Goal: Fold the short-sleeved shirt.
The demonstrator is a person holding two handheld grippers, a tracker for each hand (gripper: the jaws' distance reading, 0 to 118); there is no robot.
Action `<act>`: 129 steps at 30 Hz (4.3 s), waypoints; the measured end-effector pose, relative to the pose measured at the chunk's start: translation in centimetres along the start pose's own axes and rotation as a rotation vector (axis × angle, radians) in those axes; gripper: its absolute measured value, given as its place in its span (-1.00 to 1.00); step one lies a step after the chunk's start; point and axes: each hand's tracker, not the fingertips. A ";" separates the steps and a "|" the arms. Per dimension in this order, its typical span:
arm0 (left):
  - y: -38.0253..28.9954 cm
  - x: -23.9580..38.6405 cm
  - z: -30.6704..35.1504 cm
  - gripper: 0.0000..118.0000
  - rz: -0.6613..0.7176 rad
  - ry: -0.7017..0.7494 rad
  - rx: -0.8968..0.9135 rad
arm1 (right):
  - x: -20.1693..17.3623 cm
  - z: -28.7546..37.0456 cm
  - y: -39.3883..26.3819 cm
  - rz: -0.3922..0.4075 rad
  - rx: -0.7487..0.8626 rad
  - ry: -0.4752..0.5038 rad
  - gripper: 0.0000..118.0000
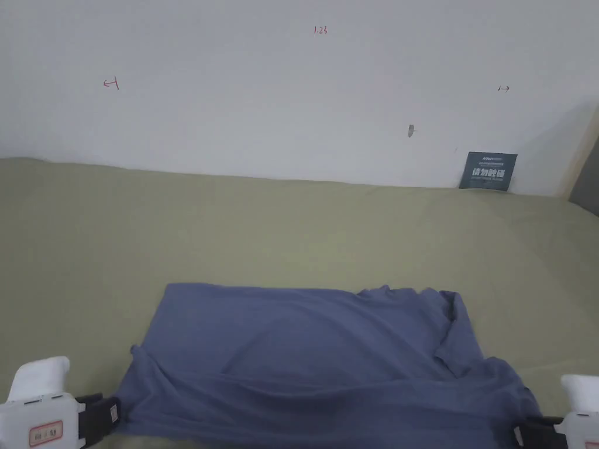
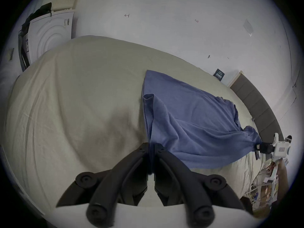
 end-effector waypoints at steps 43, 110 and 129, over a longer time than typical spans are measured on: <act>11.7 3.2 -6.8 -0.87 -0.075 -0.006 -0.029 | -3.1 1.5 1.9 0.030 0.154 -0.070 -0.89; 7.9 0.6 3.7 -0.93 -0.189 -0.073 0.011 | 4.4 6.5 7.8 0.036 0.147 -0.022 -0.87; -7.1 -3.6 2.4 -0.91 0.003 -0.004 -0.126 | 7.4 1.2 -9.5 -0.165 -0.053 -0.091 -0.86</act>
